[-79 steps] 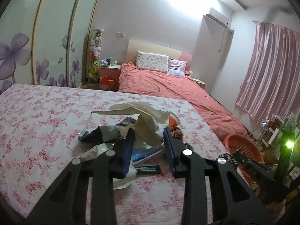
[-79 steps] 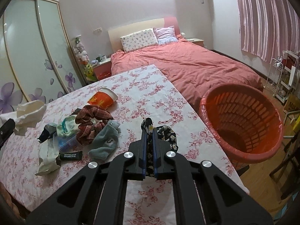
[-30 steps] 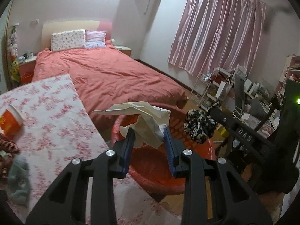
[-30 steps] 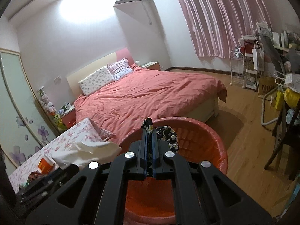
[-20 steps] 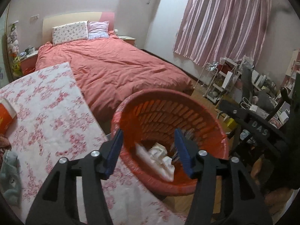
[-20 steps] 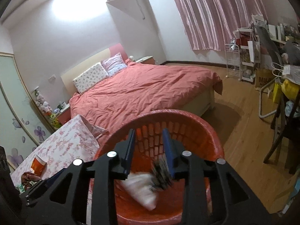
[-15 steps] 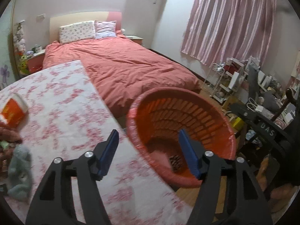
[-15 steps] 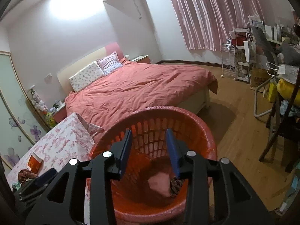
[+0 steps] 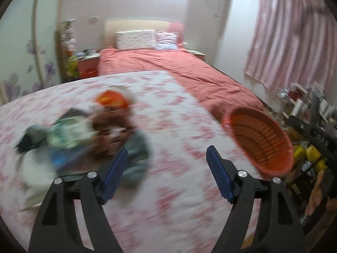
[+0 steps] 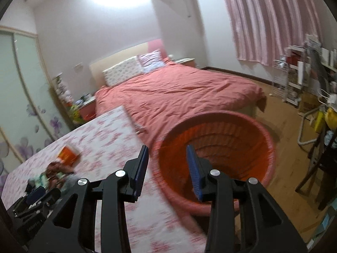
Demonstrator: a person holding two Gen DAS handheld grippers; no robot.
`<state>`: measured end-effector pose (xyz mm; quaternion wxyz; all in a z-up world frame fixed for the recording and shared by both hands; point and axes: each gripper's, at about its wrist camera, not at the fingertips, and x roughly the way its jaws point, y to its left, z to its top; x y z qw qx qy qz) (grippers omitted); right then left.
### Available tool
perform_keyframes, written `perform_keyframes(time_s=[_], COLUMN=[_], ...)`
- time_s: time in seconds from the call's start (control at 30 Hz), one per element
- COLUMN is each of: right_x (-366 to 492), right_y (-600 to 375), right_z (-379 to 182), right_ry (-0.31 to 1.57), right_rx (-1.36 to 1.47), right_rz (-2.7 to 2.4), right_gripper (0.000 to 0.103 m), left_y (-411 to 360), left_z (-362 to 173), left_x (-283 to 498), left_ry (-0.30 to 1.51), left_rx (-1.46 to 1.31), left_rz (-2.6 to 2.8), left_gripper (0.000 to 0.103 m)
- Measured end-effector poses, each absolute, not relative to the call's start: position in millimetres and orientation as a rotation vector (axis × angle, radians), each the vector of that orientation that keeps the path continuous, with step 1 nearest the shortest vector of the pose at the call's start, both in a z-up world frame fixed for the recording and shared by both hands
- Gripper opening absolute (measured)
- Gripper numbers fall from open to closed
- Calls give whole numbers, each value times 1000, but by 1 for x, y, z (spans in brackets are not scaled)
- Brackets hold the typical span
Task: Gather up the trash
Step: 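Move both open grippers back over the items on the bed, then grasp the grey-green sock with the right gripper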
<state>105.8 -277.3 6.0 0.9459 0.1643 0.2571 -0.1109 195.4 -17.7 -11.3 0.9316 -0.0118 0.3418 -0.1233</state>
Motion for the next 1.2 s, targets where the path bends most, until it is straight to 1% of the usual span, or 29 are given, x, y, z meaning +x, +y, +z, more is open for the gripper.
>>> perform_keyframes(time_s=[0.33, 0.43, 0.67, 0.9, 0.97, 1.07, 1.1, 1.2], right_x=[125, 138, 164, 184, 183, 175, 174, 173], right_y=[-186, -158, -101, -78, -76, -74, -75, -83], right_z=[-9, -20, -37, -58, -63, -64, -64, -62], right_ry=[629, 678, 769, 879, 890, 872, 871, 866], right_rx=[261, 242, 215, 194, 176, 119, 117, 136], right_rz=[-41, 13, 101, 125, 123, 105, 105, 100], right_gripper=[38, 38, 38, 38, 38, 15, 10, 7], left_y=[117, 148, 179, 177, 176, 175, 175, 176], left_z=[-16, -18, -23, -38, -42, -48, -50, -56], left_x=[169, 165, 163, 171, 173, 177, 179, 184], left_ry=[688, 693, 706, 737, 747, 763, 769, 795], left_rx=[-106, -143, -176, -196, -201, -199, -201, -214], left_rz=[28, 78, 110, 100, 94, 97, 99, 104], left_gripper=[77, 79, 82, 82, 84, 85, 85, 85])
